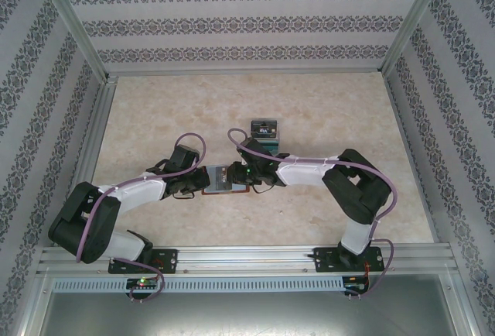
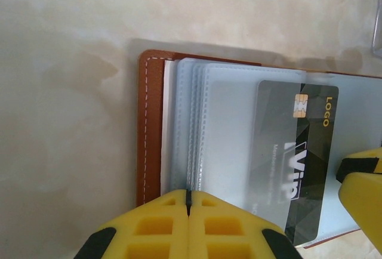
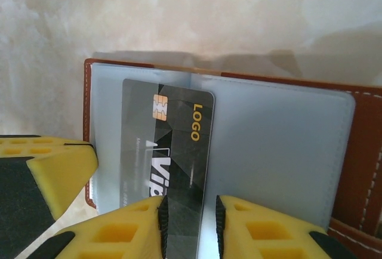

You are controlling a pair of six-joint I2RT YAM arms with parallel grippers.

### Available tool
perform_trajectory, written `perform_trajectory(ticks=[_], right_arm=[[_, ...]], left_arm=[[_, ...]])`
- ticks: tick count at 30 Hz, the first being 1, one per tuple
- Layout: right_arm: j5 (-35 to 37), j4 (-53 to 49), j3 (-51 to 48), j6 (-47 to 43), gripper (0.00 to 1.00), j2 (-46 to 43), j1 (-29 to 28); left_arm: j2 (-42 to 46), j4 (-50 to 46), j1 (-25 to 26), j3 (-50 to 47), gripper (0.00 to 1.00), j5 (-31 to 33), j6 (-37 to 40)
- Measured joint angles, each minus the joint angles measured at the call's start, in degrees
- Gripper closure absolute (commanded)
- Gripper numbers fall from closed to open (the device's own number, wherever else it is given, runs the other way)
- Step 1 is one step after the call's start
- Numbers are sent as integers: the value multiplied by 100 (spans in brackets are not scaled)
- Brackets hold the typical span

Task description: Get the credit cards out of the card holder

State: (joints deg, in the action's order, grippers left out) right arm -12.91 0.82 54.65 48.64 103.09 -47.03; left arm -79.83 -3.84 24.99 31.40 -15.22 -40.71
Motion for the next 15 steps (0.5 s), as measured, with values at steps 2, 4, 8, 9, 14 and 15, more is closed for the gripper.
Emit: perform_trajectory(ticks=[2, 4, 8, 9, 14, 15], right_arm=[[-7, 7, 0, -28, 70, 72, 0], [-33, 31, 4, -46, 70, 136, 0], [-149, 116, 52, -50, 72, 186, -2], [-166, 131, 59, -50, 72, 190, -2], [-321, 282, 74, -37, 73, 271, -2], [-341, 315, 74, -22, 74, 297, -2]], left_arm=[[-9, 0, 0, 2, 100, 0, 13], [-15, 0, 0, 9, 100, 0, 13], [-22, 0, 0, 13, 100, 0, 15], [-22, 0, 0, 13, 100, 0, 15], [-22, 0, 0, 13, 100, 0, 15], [-22, 0, 0, 13, 100, 0, 13]])
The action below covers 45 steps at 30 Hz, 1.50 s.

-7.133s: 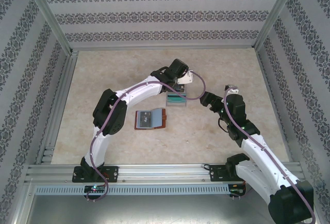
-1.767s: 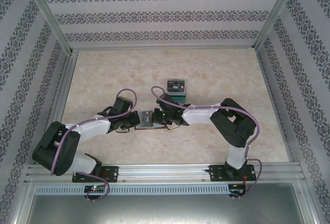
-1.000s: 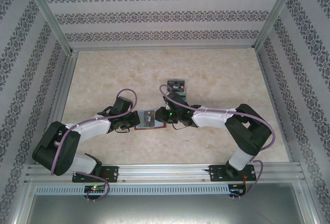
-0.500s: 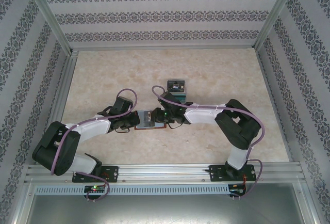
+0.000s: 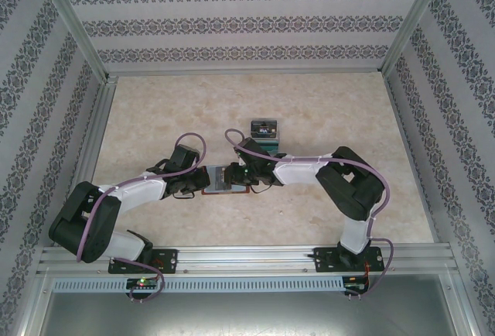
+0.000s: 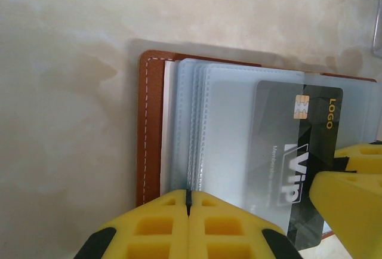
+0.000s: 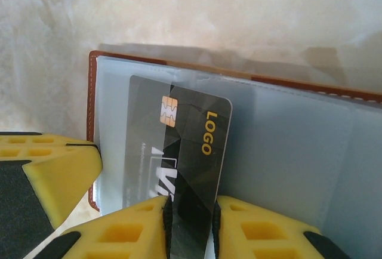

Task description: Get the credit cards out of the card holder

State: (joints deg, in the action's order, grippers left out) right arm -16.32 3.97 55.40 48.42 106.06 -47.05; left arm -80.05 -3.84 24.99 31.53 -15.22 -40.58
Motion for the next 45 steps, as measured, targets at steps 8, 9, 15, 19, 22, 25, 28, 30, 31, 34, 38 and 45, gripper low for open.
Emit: perform_trajectory(ticks=[8, 9, 15, 19, 22, 25, 28, 30, 31, 34, 38, 45], right_arm=[[-170, 323, -20, 225, 94, 61, 17], [-219, 415, -57, 249, 95, 48, 46], [-452, 938, -522, 378, 96, -111, 262], [-568, 1209, -892, 420, 97, -306, 461], [-616, 1331, -1143, 422, 97, -516, 581], [-645, 1366, -1375, 417, 99, -785, 726], [-688, 1327, -1591, 400, 100, -1088, 879], [-702, 1215, -1683, 365, 99, -1349, 946], [-702, 1154, -1709, 339, 99, -1484, 968], [-713, 922, -1718, 188, 99, -1963, 981], [-627, 348, -1569, -201, 100, -2575, 977], [535, -1303, -455, -1499, 100, -3099, 632]], left_arm=[[0, -4, 0, 0, 100, 4, 4], [0, -7, 0, 0, 100, 11, 4], [-17, -17, 0, 24, 100, 22, 20], [-33, -20, 0, 37, 100, 22, 39], [-33, -20, 0, 37, 100, 22, 52], [-33, -22, 0, 37, 100, 22, 72], [-33, -22, 0, 37, 100, 22, 90], [-31, -24, 0, 37, 100, 22, 90], [-28, -28, 0, 37, 100, 20, 90], [26, -136, 0, 59, 100, 15, 90], [308, -433, 0, 107, 94, -42, 92], [1602, -780, 0, 415, 30, -105, 166]])
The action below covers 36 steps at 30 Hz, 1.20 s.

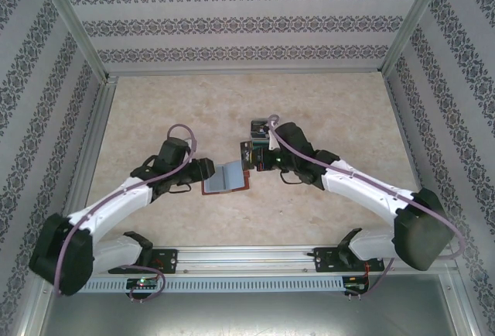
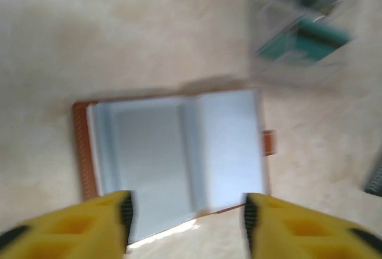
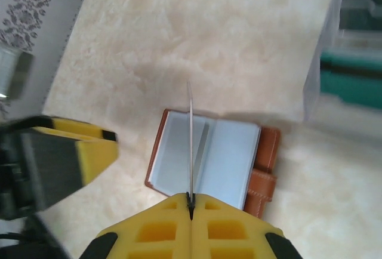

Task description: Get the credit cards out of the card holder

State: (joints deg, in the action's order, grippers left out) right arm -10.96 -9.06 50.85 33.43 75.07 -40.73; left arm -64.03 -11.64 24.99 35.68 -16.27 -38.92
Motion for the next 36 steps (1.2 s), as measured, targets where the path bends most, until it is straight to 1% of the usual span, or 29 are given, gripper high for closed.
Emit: perform_trajectory(ticks=[1, 2, 3, 4, 9, 14, 15, 16, 19, 22, 24, 31, 36], right_arm=[[219, -170, 173, -221, 100, -17, -74], [439, -330, 345, -496, 100, -24, -144], [634, -444, 476, -756, 100, -26, -197], [817, -522, 564, -999, 100, -26, -232], [1770, -778, 743, -2743, 100, 61, -293], [2603, -962, 1051, -4638, 100, 610, -295], [2734, -960, 1088, -5029, 100, 717, -293], [2848, -946, 1104, -5405, 100, 809, -293], [3117, -907, 1104, -6502, 100, 1062, -289], [3169, -988, 1228, -7208, 100, 1364, -205], [3141, -1012, 1362, -7525, 100, 1534, -83], [2780, -1309, 2074, -8183, 100, 1873, 431], [2496, -1661, 2594, -8494, 100, 2317, 511]], left_arm=[[188, -7, 0, 22, 28, 0, -17], [409, -24, 0, 31, 22, 4, -22], [605, -61, 0, 31, 20, 4, -31], [765, -98, 2, 31, 16, 20, -52], [1539, -286, 0, 28, 14, 151, -85], [2162, -400, 0, -63, 14, 264, -85], [2277, -428, 0, -105, 13, 299, -85], [2358, -442, 0, -142, 9, 313, -81], [2588, -529, 0, -238, 8, 354, -83], [2708, -610, 0, -247, 8, 398, -79], [2771, -612, 0, -256, 8, 424, -79], [2852, -702, 0, -332, 7, 457, -74], [2852, -772, 0, -332, 7, 498, -55]])
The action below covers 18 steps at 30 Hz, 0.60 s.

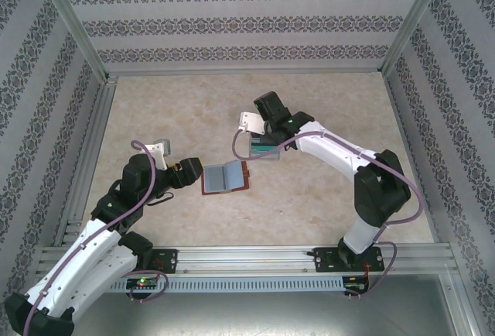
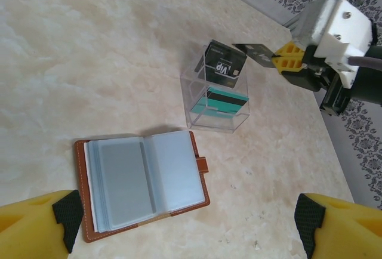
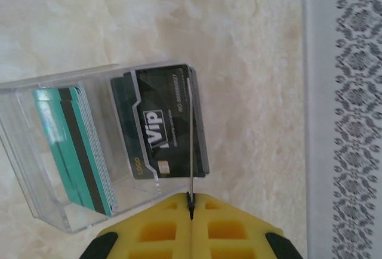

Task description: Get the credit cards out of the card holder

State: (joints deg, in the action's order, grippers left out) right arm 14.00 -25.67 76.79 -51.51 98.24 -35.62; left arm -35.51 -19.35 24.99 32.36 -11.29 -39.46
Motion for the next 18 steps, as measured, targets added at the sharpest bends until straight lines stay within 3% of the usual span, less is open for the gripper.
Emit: perform_trajectory(ticks=[18], right_arm=[[-426, -778, 695, -289, 100, 894, 254]], left_arm=[[-28, -90, 0, 0, 6, 107, 22]])
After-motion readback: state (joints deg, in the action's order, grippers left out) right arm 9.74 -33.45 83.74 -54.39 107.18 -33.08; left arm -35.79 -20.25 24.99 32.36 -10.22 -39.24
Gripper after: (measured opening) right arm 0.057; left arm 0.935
